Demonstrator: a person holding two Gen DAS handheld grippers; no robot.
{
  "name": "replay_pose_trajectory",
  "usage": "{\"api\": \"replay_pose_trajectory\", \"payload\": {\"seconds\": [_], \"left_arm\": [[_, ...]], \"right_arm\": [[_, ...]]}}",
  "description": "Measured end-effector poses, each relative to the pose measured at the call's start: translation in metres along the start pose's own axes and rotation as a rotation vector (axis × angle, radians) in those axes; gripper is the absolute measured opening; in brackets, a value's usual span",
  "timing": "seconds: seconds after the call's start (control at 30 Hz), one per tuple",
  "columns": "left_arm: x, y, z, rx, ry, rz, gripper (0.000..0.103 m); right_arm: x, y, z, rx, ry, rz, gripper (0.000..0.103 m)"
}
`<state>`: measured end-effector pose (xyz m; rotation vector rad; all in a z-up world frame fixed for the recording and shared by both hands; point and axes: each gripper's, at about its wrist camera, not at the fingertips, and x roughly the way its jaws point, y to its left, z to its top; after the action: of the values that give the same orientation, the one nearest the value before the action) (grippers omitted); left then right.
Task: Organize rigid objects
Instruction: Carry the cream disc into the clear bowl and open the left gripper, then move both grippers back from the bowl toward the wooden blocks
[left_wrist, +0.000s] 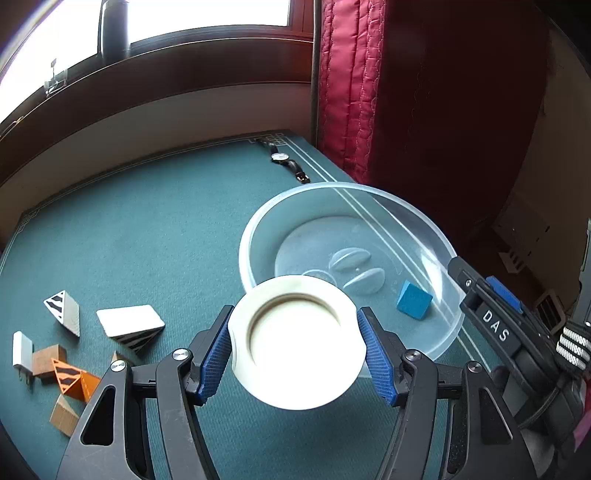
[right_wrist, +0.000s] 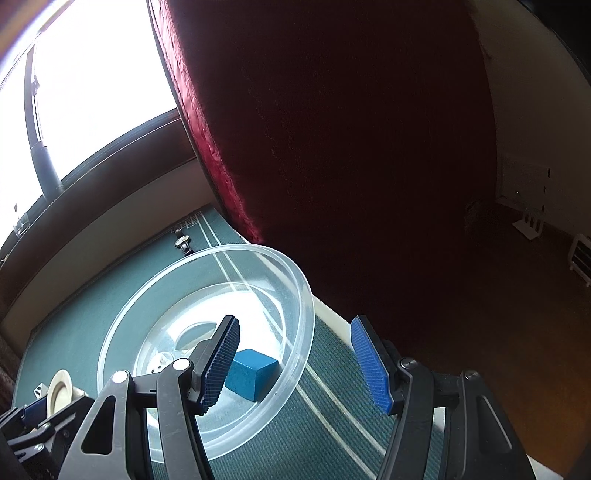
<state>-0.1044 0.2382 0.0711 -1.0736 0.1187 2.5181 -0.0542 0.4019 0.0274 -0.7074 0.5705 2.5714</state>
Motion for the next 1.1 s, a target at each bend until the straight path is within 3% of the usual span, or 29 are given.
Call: {"api": "replay_pose_trajectory", "payload": {"seconds": [0.4,0.47,0.53,1.1], "left_arm": [[0.028,-0.017,0.024,0.004,0.021,-0.039,0.067],[0.030,-0.016,0.024,-0.009,0.036,-0.044,0.076],[0.028,-0.012,0.023,-0.029,0.031,-0.032,0.081],[-0.006,0.016,0.002,-0.060,-0.024,0.090,0.081]], "right_arm": [[0.003,0.000,0.000,0.005,0.009,0.000,0.068],[0.003,0.000,0.000,0.006,0.011,0.000,0.068],[0.003,-0.001,0.000,0.007,0.012,-0.001,0.068],[0.000,0.001,-0.002,0.007,0.012,-0.003,0.068]]}}
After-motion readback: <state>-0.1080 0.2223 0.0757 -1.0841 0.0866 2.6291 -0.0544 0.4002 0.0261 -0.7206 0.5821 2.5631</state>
